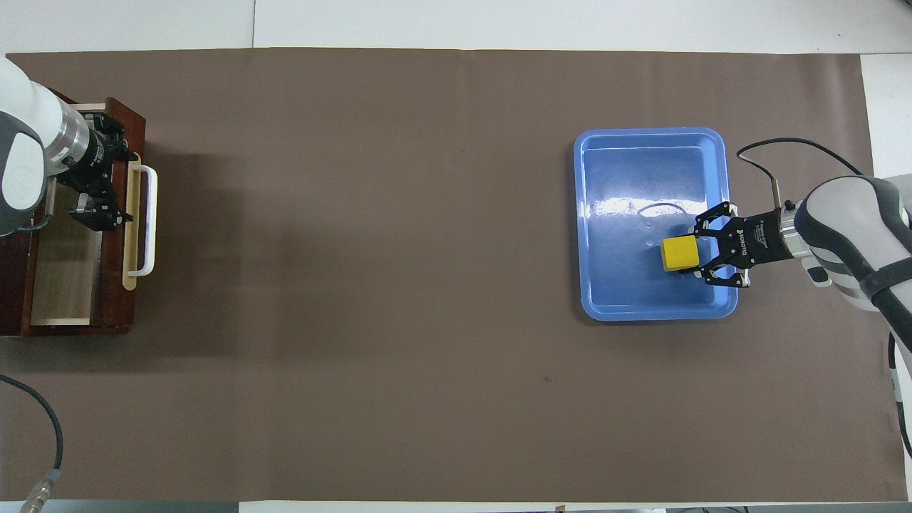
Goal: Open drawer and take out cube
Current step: 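Lower the cube into the blue tray and open the right gripper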
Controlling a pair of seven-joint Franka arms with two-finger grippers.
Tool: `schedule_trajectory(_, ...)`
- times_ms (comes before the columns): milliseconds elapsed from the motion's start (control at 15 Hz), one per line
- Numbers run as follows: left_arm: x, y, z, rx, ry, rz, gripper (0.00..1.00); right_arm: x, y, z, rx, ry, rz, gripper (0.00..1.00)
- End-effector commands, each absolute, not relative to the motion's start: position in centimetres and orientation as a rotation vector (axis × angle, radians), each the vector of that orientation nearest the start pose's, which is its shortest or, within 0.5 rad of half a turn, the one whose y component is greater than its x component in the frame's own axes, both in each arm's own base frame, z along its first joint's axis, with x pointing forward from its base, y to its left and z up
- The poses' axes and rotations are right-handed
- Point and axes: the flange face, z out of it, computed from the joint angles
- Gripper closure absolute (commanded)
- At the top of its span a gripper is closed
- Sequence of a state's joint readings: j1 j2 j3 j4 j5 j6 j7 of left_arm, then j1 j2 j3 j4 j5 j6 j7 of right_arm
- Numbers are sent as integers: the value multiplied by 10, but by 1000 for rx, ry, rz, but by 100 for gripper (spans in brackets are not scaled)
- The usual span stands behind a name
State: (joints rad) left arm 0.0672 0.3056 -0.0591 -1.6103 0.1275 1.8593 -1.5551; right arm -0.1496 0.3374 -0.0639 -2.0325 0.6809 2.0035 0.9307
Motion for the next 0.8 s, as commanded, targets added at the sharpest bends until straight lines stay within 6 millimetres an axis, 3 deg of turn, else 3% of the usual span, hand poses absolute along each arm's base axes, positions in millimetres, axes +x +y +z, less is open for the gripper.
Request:
schedule_trajectory(0,638,49,446,-2205,-2061,-59,0,549,-78,269,-1906,1888,687,100)
schedule_trajectory(201,638,67,444,-2223,-2063,-82,0,550,-73,268,-1922,1880,678,97)
schedule_trajectory(267,638,72,445,-2240,-2047,-84,0,550,-72,268,-1924,1879,679,86)
schedule_trajectory(401,637,86,445,-2246,-2047,-89,0,551,-73,269,-1926,1875,673,27)
schedule_trajectory(735,632,85,440,-2244,-2045,-84,0,554,-73,275,-1921,1871,682,5)
